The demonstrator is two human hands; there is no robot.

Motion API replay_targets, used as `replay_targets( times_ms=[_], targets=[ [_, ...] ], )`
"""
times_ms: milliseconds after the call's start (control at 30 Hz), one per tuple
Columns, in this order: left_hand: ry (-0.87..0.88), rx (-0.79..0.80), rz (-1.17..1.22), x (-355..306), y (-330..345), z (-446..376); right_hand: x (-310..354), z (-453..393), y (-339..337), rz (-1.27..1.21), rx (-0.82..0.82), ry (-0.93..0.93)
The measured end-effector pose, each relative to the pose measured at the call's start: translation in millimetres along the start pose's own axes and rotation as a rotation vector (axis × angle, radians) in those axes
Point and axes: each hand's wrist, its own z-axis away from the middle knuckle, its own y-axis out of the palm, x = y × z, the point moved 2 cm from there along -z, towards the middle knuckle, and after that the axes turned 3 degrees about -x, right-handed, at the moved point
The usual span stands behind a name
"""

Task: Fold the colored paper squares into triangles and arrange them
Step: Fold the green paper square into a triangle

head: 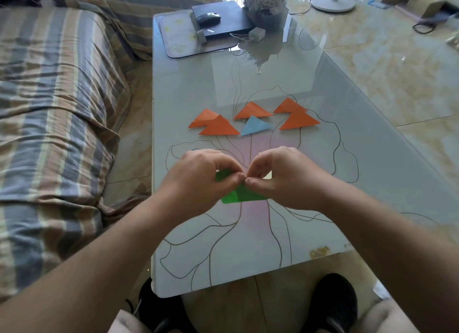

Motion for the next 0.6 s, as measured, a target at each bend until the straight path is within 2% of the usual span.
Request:
replay_targets(
  times_ms=[100,400,600],
  targets=[
    [-0.061,-0.061,0.017,0.5,-5.0,-0.1,-3.2,-1.9,-3.8,-0.040,-0.057,0.007],
    [-0.140,-0.096,0.112,4.0,-14.9,-2.6,-8.4,-4.7,-10.2,-0.101,-0.120,0.026],
    [-0.181,-0.076,0.177,3.4,-15.9,-2.7,-7.7,-5.4,-11.8,-0.047,-0.078,0.063]
  ],
)
